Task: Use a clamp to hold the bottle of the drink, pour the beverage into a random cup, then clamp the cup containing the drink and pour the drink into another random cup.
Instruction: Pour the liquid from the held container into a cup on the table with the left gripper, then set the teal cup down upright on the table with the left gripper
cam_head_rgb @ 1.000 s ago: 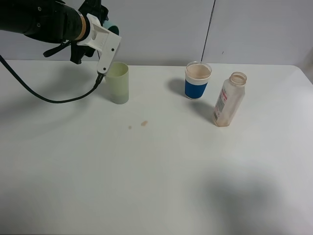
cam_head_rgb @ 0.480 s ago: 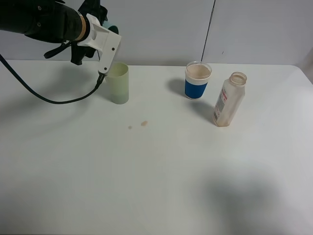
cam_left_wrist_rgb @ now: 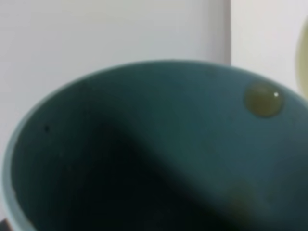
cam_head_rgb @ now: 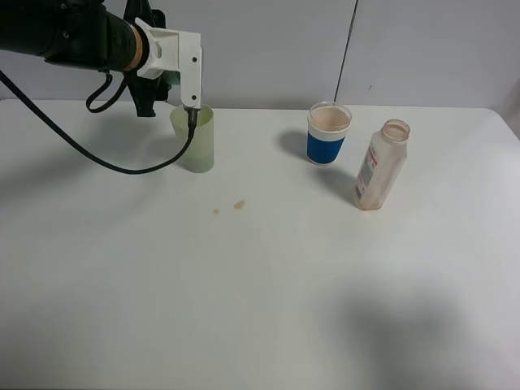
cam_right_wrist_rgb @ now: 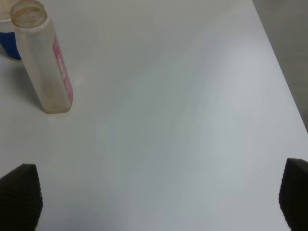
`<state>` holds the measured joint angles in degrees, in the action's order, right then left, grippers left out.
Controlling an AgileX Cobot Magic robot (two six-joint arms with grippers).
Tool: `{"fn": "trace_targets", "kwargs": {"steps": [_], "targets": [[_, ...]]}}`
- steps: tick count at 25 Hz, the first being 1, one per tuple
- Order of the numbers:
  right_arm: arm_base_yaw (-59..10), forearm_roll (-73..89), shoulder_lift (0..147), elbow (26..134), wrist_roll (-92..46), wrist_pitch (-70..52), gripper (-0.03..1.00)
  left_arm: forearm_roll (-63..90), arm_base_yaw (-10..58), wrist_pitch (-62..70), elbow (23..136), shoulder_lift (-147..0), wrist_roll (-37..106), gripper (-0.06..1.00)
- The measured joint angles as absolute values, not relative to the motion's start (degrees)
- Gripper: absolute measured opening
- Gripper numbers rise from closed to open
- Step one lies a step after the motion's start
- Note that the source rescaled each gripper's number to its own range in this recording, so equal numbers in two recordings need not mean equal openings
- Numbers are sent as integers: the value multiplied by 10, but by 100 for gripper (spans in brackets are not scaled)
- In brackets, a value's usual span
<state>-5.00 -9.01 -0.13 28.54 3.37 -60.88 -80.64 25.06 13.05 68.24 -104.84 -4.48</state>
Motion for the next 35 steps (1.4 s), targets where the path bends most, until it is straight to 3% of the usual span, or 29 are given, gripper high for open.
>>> {"fn": "trace_targets", "kwargs": {"steps": [9, 25, 35], "targets": [[-50, -90, -1, 285, 34, -609, 100, -639, 239, 92, 682, -1048, -72, 1], [-50, -90, -1, 285, 34, -609, 100, -478, 143, 8, 682, -1023, -70, 1], [-50, -90, -1, 285, 34, -609, 100, -336, 106, -135, 633, -1020, -25, 1]]}}
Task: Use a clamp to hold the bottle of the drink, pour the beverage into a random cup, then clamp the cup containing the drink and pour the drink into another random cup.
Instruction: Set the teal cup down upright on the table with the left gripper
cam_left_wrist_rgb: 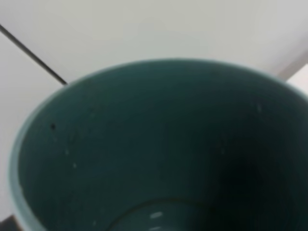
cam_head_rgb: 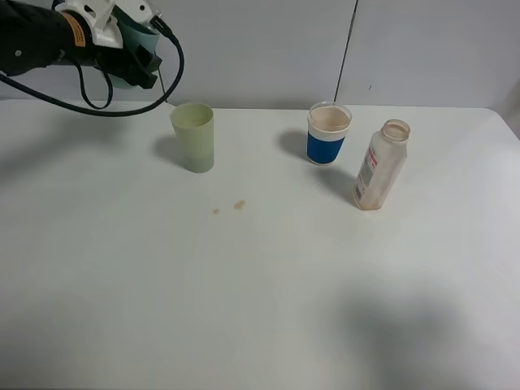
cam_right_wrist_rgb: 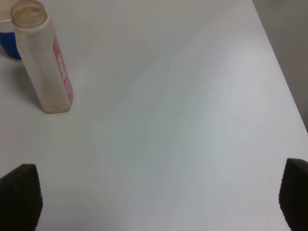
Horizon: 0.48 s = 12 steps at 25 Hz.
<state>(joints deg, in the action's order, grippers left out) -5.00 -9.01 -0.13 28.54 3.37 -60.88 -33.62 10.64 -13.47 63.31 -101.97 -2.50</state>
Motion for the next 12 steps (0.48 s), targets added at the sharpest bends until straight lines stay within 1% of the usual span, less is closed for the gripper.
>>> {"fn": "trace_targets", "kwargs": {"steps": [1, 5, 12], "targets": [[-50, -90, -1, 285, 34, -609, 100, -304, 100, -171, 608, -1020, 0, 1], [-50, -90, -1, 285, 34, -609, 100, -253, 90, -234, 558, -1020, 43, 1], [-50, -90, -1, 285, 34, -609, 100, -196, 54, -382, 476, -1019, 55, 1]]}}
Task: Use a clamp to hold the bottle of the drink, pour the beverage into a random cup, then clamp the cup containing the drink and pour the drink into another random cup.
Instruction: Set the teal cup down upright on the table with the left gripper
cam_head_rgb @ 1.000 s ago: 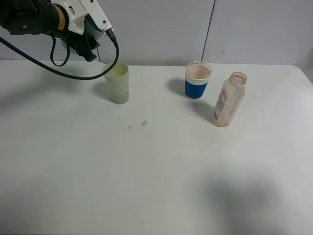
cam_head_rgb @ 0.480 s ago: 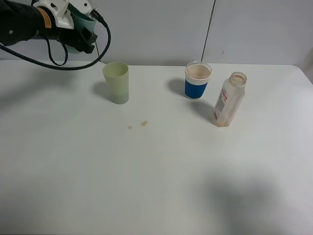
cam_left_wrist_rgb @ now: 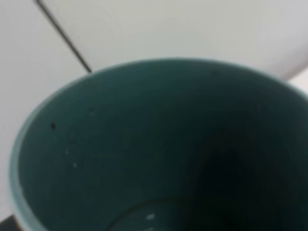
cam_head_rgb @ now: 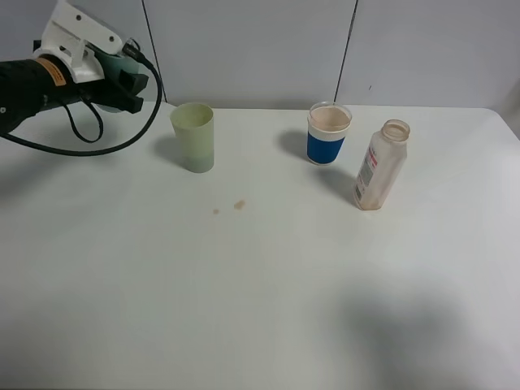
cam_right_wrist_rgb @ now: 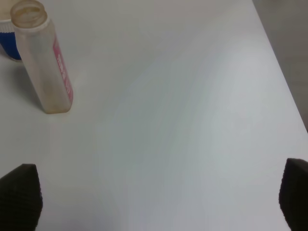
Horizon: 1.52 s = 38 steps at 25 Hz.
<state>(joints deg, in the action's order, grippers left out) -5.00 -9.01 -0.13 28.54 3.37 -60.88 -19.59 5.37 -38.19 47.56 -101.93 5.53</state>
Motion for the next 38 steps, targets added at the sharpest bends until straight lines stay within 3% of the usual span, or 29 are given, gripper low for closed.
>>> {"fn": "trace_targets", "kwargs": {"steps": [20, 38], "targets": [[-50, -90, -1, 285, 34, -609, 100, -98, 20, -661, 287, -1049, 57, 1], [-50, -90, -1, 285, 34, -609, 100, -103, 46, -688, 246, -1148, 11, 1]]}}
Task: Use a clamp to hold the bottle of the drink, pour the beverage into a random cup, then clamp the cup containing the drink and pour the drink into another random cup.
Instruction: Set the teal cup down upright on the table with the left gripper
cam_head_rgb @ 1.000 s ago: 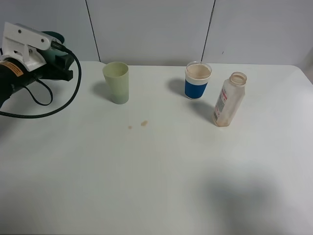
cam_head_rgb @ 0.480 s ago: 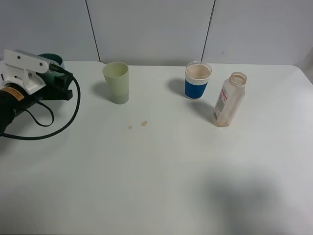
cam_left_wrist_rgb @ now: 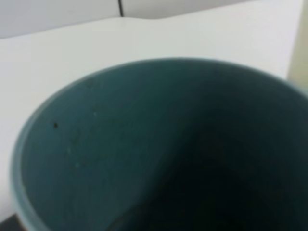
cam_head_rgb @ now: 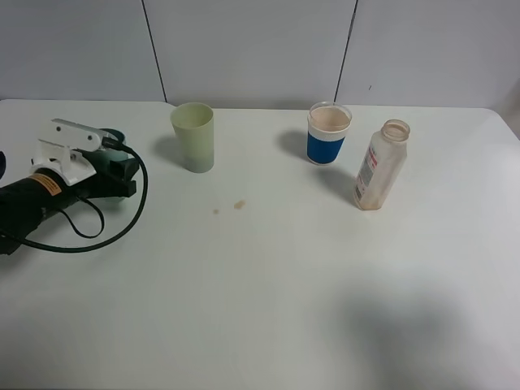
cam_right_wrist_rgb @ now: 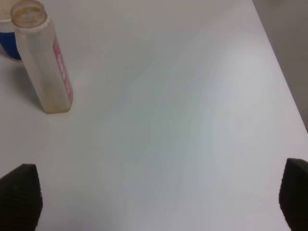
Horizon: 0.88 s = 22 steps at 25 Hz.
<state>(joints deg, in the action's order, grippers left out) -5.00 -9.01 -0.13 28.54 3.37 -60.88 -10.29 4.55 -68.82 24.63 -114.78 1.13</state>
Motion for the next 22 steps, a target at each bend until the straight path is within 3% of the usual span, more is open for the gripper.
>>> {"fn": "trace_targets", "kwargs": {"steps": [22], "targets": [[-50, -90, -1, 285, 34, -609, 100, -105, 47, -689, 337, -1204, 12, 1]]}}
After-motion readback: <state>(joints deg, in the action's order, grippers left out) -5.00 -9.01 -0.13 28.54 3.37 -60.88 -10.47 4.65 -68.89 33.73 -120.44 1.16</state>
